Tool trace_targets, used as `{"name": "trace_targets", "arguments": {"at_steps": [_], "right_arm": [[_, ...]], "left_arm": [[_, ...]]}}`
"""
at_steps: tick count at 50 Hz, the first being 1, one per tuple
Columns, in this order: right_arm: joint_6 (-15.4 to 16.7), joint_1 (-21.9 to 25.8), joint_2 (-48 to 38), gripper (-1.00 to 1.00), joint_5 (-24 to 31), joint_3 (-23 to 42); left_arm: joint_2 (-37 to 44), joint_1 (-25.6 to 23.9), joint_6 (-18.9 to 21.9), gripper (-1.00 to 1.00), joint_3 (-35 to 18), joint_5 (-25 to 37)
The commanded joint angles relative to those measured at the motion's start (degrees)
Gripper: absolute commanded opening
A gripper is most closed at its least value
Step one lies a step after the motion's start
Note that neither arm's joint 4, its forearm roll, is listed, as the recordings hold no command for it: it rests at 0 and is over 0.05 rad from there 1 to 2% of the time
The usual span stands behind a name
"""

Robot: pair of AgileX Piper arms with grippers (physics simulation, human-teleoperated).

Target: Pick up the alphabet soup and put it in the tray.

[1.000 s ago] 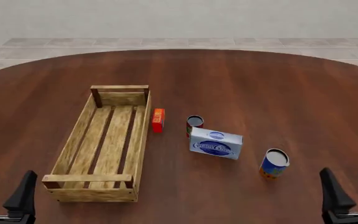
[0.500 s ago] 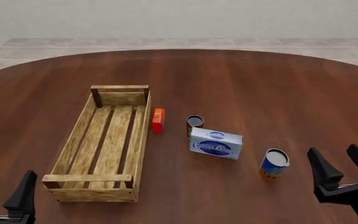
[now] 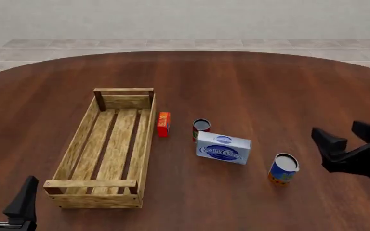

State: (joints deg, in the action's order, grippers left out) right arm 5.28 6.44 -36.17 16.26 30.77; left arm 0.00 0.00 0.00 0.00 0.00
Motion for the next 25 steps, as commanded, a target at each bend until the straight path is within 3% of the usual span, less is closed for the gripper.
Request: {"name": "trace_targets", "arguments": {"at_steps": [1,7,14,23,25], "right_arm": [[-2.3,1.6,-5.3,1.0,11.0,9.0],[-0.3,0.3,-7.6,1.0,13.8,10.7],[-0.5,0.4,-9.2,1.0,16.2,11.3],[-3.6,2.2,-11.6,1.0,16.0,8.3],[-2.8,1.6,-12.1,1.0,16.0,8.2]], "left_arm": [[0.0,0.0,0.0,1.0,0.0,0.0],[0.0,0.0,0.0,1.0,0.0,0.0],[0.0,0.0,0.0,1.0,0.0,0.0],[0.0,0.0,0.0,1.0,0.0,0.0],[0.0,0.0,0.0,1.0,0.0,0.0]]}}
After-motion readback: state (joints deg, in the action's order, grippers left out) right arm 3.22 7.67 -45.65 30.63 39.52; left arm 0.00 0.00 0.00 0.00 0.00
